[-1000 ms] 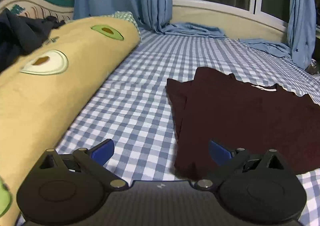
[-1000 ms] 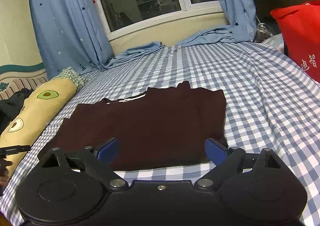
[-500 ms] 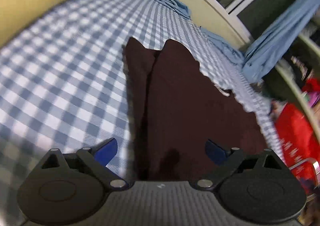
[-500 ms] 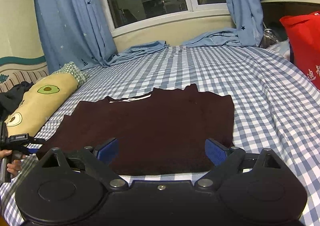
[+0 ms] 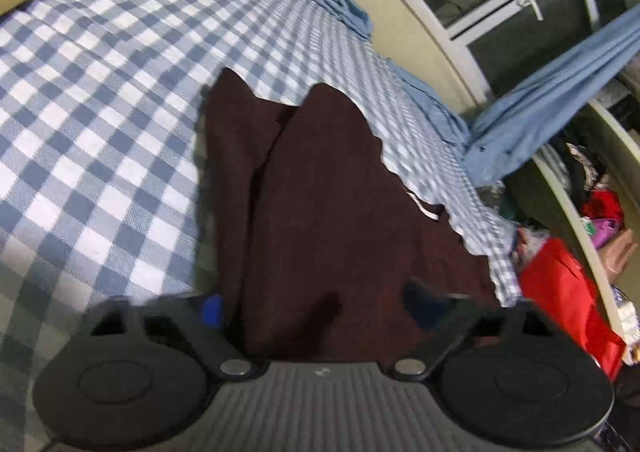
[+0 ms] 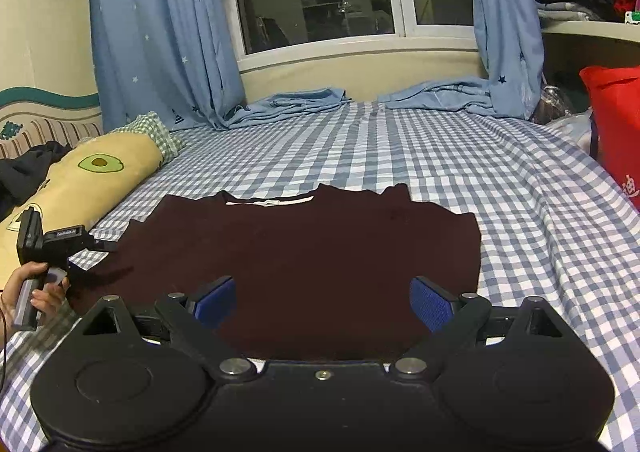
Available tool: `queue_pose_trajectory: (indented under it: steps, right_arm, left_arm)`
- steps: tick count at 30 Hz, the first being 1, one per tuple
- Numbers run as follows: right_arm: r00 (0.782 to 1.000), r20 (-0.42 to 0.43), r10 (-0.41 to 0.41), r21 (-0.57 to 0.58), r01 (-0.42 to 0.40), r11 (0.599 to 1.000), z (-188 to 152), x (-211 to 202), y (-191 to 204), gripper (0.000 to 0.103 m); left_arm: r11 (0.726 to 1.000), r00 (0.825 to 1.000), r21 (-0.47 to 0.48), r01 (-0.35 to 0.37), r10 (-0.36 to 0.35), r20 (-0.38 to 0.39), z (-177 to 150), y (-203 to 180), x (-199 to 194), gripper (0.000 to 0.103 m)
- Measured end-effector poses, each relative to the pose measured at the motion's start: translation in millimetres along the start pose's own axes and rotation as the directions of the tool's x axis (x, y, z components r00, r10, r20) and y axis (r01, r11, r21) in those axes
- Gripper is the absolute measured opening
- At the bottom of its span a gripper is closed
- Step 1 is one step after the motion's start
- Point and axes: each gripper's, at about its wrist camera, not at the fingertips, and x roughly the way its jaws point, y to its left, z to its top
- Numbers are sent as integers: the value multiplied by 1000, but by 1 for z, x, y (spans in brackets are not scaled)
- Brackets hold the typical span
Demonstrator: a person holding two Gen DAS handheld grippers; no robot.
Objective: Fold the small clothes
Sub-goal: 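Grasp the sweatshirt end with the left gripper and lift it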
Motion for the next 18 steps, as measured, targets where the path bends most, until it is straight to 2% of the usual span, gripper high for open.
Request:
queue_pose_trajectory:
  steps: [2, 4, 7, 10, 14, 18]
  right_arm:
    - [1000, 6, -4, 8, 4, 1000, -1, -2, -3, 94]
    - [1000, 6, -7, 26, 7, 1000, -3, -4, -8, 94]
    - [1000, 0, -7, 52, 7, 999, -8, -6, -15, 94]
    - [1000, 7, -7, 69, 7, 998, -12, -11, -22, 94]
    - [1000, 21, -17, 99, 14, 995, -20, -16, -35, 95]
    - [1000, -4, -17, 163, 17, 986, -32, -19, -53, 95]
  left_arm:
    - [999, 999, 9, -48, 48, -7, -1, -1, 0, 33]
    - [994, 995, 30, -100, 100, 5, -3, -2, -2, 15]
    - [996, 995, -10, -93, 94, 35, -4, -6, -12, 12]
    - [993, 990, 34, -110, 106, 93, -6, -33, -24, 11]
    - [985, 985, 114, -130, 115, 129, -1, -88, -32, 10]
    - [960, 976, 214, -183, 151, 156, 2, -158, -31, 10]
